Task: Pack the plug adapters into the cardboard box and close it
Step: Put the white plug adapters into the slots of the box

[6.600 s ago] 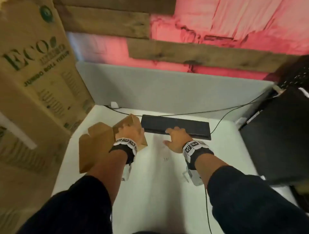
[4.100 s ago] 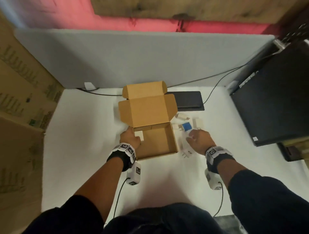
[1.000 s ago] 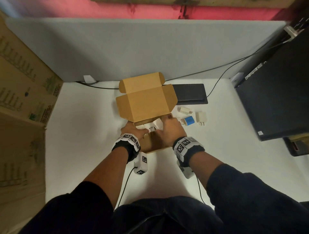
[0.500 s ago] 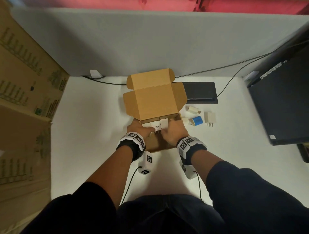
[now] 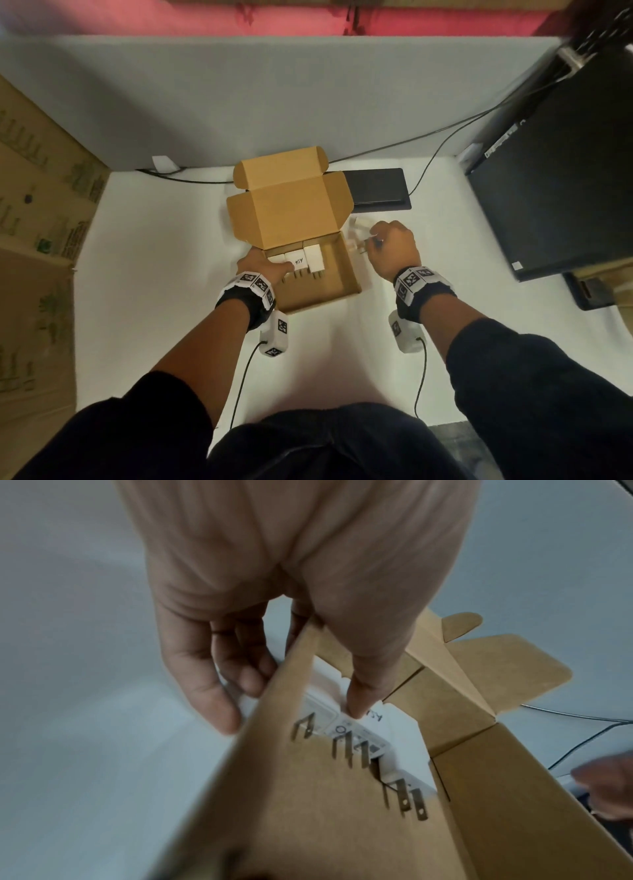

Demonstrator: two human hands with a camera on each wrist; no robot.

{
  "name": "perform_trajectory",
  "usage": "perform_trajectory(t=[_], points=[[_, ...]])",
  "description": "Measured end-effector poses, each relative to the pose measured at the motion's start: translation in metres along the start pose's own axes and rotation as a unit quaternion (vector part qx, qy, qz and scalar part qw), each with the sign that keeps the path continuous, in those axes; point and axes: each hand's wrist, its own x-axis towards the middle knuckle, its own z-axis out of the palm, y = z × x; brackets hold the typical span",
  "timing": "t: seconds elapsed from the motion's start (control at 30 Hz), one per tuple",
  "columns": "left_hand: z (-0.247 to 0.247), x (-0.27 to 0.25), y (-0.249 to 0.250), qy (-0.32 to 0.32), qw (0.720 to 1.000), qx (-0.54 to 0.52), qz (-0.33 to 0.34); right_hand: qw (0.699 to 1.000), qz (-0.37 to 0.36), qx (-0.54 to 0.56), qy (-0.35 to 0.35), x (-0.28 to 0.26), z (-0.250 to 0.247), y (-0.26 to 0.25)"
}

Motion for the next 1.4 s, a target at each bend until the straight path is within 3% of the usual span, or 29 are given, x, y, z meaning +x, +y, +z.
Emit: perform_trajectory(t=[0.1, 0.27, 0.4, 0.53, 0.7, 0.8, 0.9, 0.97, 1.17, 1.3, 1.4], points=[[0.0, 0.002, 0.002, 0.0, 1.0, -0.002, -0.01, 0.996, 0.057, -0.055, -0.048, 0.013, -0.008, 0.021], [0.003, 0.004, 0.001, 0.0, 1.0, 0.003, -0.008, 0.98, 0.074, -0.132, -0.129, 0.023, -0.004, 0.034], [0.005, 0.005, -0.001, 0.002, 1.0, 0.01, -0.008, 0.979, 0.086, -0.155, -0.099, 0.024, 0.006, 0.038], [0.007, 0.006, -0.002, 0.004, 1.0, 0.013, -0.002, 0.986, 0.134, -0.078, -0.06, 0.012, 0.006, 0.052], [0.007, 0.005, -0.004, 0.002, 1.0, 0.005, -0.001, 0.992, 0.036, 0.097, 0.07, -0.005, 0.003, 0.033], [0.007, 0.006, -0.004, 0.002, 1.0, 0.007, 0.0, 0.986, -0.083, 0.119, 0.08, -0.019, 0.003, -0.005], [0.007, 0.005, -0.004, 0.0, 1.0, -0.004, 0.008, 0.98, -0.181, 0.077, 0.02, -0.033, 0.016, -0.037], [0.007, 0.005, -0.005, 0.001, 1.0, -0.011, 0.009, 0.981, -0.196, 0.003, -0.013, -0.039, 0.028, -0.049], [0.005, 0.008, -0.008, -0.009, 0.999, -0.02, 0.023, 0.966, -0.122, -0.211, -0.09, -0.037, 0.043, -0.075], [0.006, 0.008, -0.01, -0.017, 0.999, -0.004, 0.041, 0.955, -0.089, -0.249, -0.139, -0.027, 0.046, -0.097], [0.005, 0.007, -0.01, -0.009, 0.999, 0.005, 0.049, 0.96, -0.071, -0.234, -0.135, -0.018, 0.05, -0.103]])
